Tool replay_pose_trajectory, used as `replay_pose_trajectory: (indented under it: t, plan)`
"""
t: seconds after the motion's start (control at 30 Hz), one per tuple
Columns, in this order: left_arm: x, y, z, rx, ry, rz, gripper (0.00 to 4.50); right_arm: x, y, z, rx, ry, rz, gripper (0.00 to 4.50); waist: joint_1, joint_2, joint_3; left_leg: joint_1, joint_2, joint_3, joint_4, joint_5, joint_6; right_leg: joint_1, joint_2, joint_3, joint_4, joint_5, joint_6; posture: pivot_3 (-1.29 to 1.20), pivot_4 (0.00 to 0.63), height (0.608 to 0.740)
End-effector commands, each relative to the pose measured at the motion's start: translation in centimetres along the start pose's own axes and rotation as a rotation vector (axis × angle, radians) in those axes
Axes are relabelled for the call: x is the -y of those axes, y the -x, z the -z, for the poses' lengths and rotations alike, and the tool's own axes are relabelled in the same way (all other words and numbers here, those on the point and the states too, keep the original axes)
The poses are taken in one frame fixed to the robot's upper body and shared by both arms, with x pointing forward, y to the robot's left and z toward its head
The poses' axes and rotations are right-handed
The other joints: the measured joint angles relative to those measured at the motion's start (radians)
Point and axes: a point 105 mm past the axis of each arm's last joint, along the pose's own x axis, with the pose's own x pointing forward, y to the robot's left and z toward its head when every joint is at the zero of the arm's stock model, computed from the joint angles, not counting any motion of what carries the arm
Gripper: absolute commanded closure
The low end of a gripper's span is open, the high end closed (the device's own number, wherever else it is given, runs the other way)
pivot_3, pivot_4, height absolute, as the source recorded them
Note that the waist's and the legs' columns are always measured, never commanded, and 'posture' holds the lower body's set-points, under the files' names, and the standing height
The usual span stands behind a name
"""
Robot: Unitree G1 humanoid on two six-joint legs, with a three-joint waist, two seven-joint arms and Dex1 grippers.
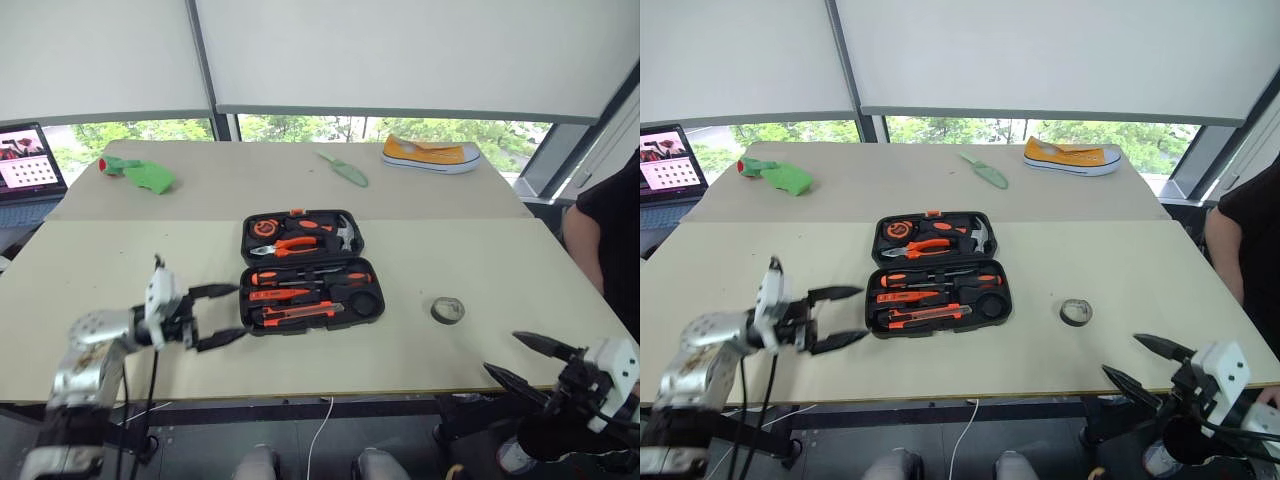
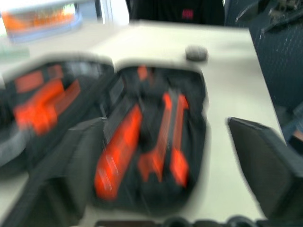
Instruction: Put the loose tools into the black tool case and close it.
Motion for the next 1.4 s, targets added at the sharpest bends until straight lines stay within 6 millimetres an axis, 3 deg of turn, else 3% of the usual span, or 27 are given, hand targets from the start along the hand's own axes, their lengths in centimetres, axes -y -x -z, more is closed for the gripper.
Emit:
replay_pose_trajectory:
  t: [0.03,0.13,0.3,0.5,0.7,0.83,1.13,1.2,1.33,1.4]
  plan:
    - [1.0,0.9,-1.6,0.059,-0.09,0.001,0.05,0.3,-0.4,-0.9,-0.02,0.056,-0.043,0.0,-0.001,0.0,0.0,0.0,0.0,0.0,0.0,-0.002,-0.003,-0.001,-0.001,0.0,0.0,0.001,0.0,0.0,0.15,0.74]
    - [2.1,1.0,-1.8,0.09,-0.069,0.027,0.05,0.0,-1.4,-1.4,-0.084,0.08,-0.128,0.0,-0.006,0.001,0.001,0.001,0.0,0.002,0.0,-0.003,-0.005,0.0,-0.002,0.001,0.0,0.001,0.0,0.0,0.15,0.74]
    - [3.8,-1.3,-3.1,0.148,-0.076,0.125,0.05,-0.1,-5.1,-4.0,-0.221,0.217,-0.268,0.0,-0.007,0.001,0.001,0.001,-0.001,0.002,0.0,-0.003,-0.005,-0.002,-0.002,0.001,0.0,0.002,0.0,0.0,0.15,0.74]
    - [4.3,-2.7,-2.7,0.147,-0.052,0.138,0.05,-0.5,-7.3,-3.4,-0.357,0.261,-0.345,0.0,0.003,0.001,0.001,-0.001,-0.001,0.0,-0.001,-0.002,0.003,-0.001,0.0,0.0,0.0,0.0,0.0,0.0,0.15,0.74]
    - [4.3,-3.1,-2.3,0.167,-0.063,0.128,0.05,1.7,-10.3,-2.4,-0.433,0.335,-0.289,0.0,0.002,0.0,0.001,-0.003,-0.001,0.001,-0.001,-0.004,0.004,-0.003,0.0,0.001,-0.002,0.002,0.002,0.0,0.15,0.74]
    - [4.3,-2.8,-1.4,0.17,-0.061,0.117,0.0,1.2,-12.0,-3.0,-0.421,0.327,-0.334,0.97,-0.003,0.0,0.001,-0.002,-0.001,0.001,-0.001,-0.004,0.004,-0.003,0.0,0.001,-0.002,0.002,0.002,0.0,0.15,0.74]
    - [4.4,-2.1,-0.7,0.194,-0.078,0.093,0.0,1.6,-11.9,-3.9,-0.483,0.388,-0.389,4.22,-0.004,0.001,0.002,-0.003,-0.001,0.001,-0.001,-0.004,0.004,-0.003,0.0,0.001,-0.001,0.002,0.002,0.0,0.15,0.74]
    - [4.4,-2.0,-0.7,0.202,-0.079,0.084,0.0,1.3,-11.6,-4.2,-0.479,0.397,-0.424,4.42,-0.003,0.001,0.002,-0.003,-0.001,0.001,-0.001,-0.004,0.004,-0.003,0.0,0.001,-0.001,0.002,0.002,0.0,0.15,0.74]
    - [4.6,-1.6,-0.2,0.223,-0.073,0.025,0.0,-3.7,-14.0,-10.4,-0.129,0.375,-0.636,4.42,-0.02,0.001,0.002,-0.002,0.0,0.002,-0.001,-0.005,0.005,-0.003,0.001,0.002,-0.001,0.002,0.001,0.0,0.15,0.74]
    - [4.5,-1.5,-0.1,0.235,-0.069,0.005,0.0,-5.2,-15.1,-12.2,-0.058,0.353,-0.668,4.42,-0.031,0.001,0.003,-0.001,0.001,0.001,-0.001,-0.005,0.006,-0.003,0.002,0.002,0.0,0.002,0.0,0.0,0.15,0.74]
